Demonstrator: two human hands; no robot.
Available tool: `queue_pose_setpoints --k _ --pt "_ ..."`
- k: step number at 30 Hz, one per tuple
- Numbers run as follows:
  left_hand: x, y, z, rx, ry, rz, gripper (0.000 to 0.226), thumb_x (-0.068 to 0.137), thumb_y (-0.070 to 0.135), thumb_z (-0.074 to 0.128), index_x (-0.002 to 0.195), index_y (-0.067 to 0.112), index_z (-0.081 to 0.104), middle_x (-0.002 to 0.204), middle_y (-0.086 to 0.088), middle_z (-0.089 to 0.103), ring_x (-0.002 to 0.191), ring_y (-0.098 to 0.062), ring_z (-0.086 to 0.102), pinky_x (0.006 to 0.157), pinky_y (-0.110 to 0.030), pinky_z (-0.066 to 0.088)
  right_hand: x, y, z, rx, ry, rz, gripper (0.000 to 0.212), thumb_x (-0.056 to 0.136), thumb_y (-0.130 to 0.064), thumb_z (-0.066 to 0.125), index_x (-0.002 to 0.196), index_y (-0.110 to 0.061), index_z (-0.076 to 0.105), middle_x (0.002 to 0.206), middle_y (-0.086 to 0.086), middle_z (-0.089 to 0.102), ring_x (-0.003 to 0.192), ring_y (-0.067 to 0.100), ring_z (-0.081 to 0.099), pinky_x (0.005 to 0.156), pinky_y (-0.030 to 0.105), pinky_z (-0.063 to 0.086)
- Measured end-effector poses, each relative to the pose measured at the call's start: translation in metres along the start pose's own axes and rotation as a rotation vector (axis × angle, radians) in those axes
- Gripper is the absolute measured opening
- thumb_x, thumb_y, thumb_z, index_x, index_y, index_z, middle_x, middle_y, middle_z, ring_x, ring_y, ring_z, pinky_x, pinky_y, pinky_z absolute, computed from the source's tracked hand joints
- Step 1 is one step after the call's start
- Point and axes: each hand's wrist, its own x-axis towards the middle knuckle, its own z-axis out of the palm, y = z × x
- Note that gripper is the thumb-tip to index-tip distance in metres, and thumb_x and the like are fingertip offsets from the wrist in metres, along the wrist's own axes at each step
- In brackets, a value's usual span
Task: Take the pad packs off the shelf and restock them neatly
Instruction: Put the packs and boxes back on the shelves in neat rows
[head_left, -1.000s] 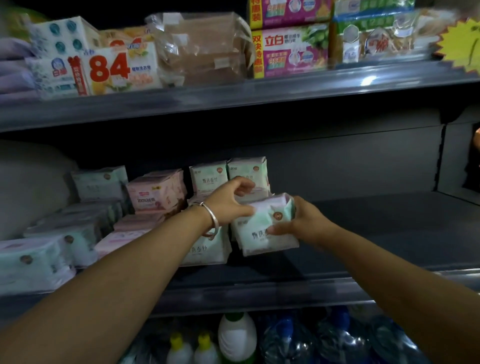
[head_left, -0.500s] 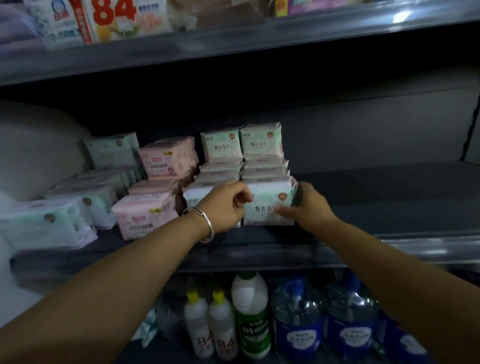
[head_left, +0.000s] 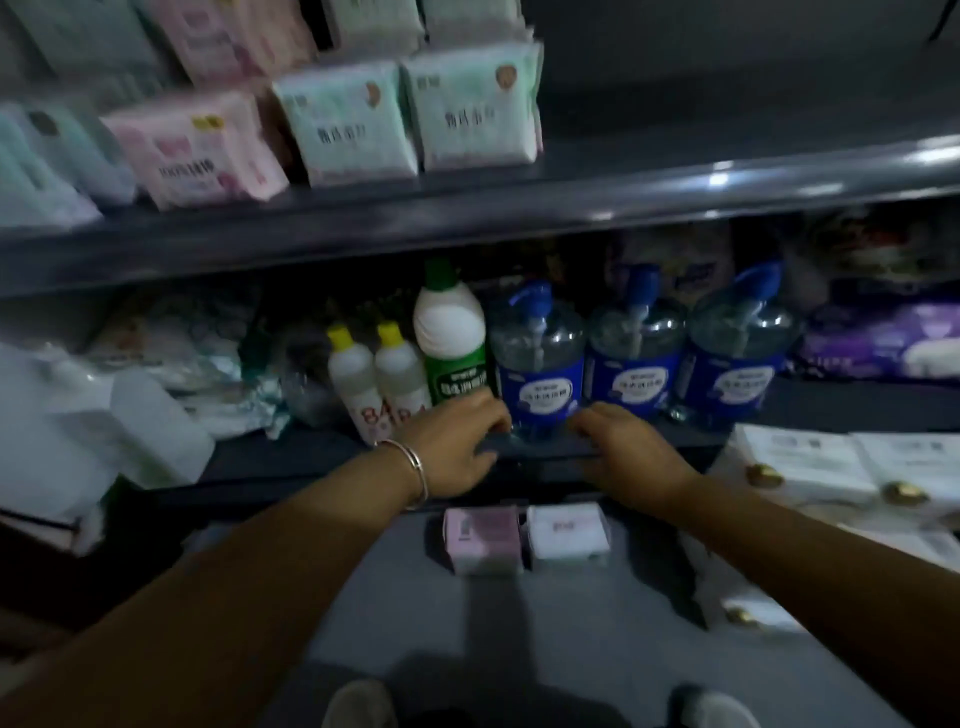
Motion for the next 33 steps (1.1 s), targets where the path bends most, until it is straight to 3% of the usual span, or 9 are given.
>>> queue_pose_setpoints --k 5,8,12,17,20,25,28,33 --pt "-0.015 -0.014 0.091 -0.022 -0.283 -0.063 0.036 0.090 0.025 0.056 0.123 0.014 0.050 0.123 -0.005 0.048 0.111 -0.023 0.049 0.091 -0.030 0.038 -0.016 0.038 0.078 -0.064 -0.225 0.088 0.051 0.087 -0.033 0.063 0.132 -0.014 0.047 0.131 0.006 0.049 0.121 0.021 0.045 0.099 0.026 0.034" --pt "-0.015 -0.026 0.138 0.052 -0.416 -0.113 0.055 0.089 0.032 0.057 0.138 0.016 0.036 0.137 -0.005 0.038 0.126 -0.023 0.039 0.103 -0.029 0.032 -0.013 0.052 0.116 -0.140 -0.319 0.106 0.065 0.085 -0.038 0.064 0.140 -0.019 0.037 0.145 0.004 0.037 0.132 0.021 0.034 0.109 0.031 0.031" --pt "-0.009 -0.040 0.181 0.191 -0.471 -0.227 0.081 0.084 0.039 0.064 0.147 0.019 0.018 0.152 -0.001 0.021 0.138 -0.021 0.023 0.112 -0.033 0.020 -0.001 0.062 0.154 -0.236 -0.392 0.153 0.087 0.077 -0.046 0.070 0.146 -0.023 0.023 0.153 0.001 0.023 0.137 0.022 0.024 0.112 0.040 0.023" --pt "0.004 -0.053 0.215 0.283 -0.438 -0.284 0.101 0.075 0.043 0.071 0.149 0.017 0.007 0.153 -0.001 0.017 0.137 -0.021 0.023 0.111 -0.037 0.021 0.019 0.075 0.184 -0.358 -0.425 0.187 0.104 0.073 -0.045 0.073 0.150 -0.022 0.006 0.156 0.004 0.012 0.141 0.028 0.015 0.114 0.051 0.014" --pt "0.012 -0.058 0.230 0.316 -0.382 -0.294 0.105 0.074 0.043 0.072 0.150 0.016 0.004 0.153 -0.002 0.017 0.137 -0.022 0.024 0.109 -0.038 0.022 0.028 0.077 0.196 -0.385 -0.442 0.219 0.098 0.080 -0.039 0.067 0.150 -0.019 0.002 0.152 0.007 0.021 0.139 0.030 0.020 0.113 0.051 0.017" --pt "0.027 -0.064 0.240 0.304 -0.376 -0.267 0.093 0.075 0.042 0.070 0.146 0.018 0.015 0.140 -0.003 0.032 0.125 -0.024 0.034 0.100 -0.037 0.030 0.037 0.083 0.201 -0.355 -0.420 0.171 0.069 0.083 -0.030 0.063 0.141 -0.019 0.028 0.143 0.004 0.035 0.131 0.026 0.029 0.108 0.044 0.025" --pt "0.029 -0.065 0.230 0.229 -0.434 -0.247 0.081 0.071 0.038 0.071 0.137 0.021 0.028 0.133 -0.001 0.036 0.122 -0.022 0.036 0.099 -0.035 0.031 0.033 0.085 0.188 -0.263 -0.449 0.175 0.069 0.081 -0.030 0.065 0.139 -0.020 0.031 0.141 0.003 0.036 0.131 0.024 0.030 0.107 0.043 0.030" --pt "0.022 -0.054 0.183 0.114 -0.511 -0.261 0.079 0.067 0.037 0.076 0.131 0.018 0.034 0.129 -0.002 0.042 0.120 -0.021 0.040 0.098 -0.032 0.034 0.015 0.077 0.148 -0.078 -0.446 0.148 0.063 0.071 -0.036 0.073 0.125 -0.021 0.044 0.130 -0.001 0.043 0.124 0.021 0.034 0.100 0.037 0.038"
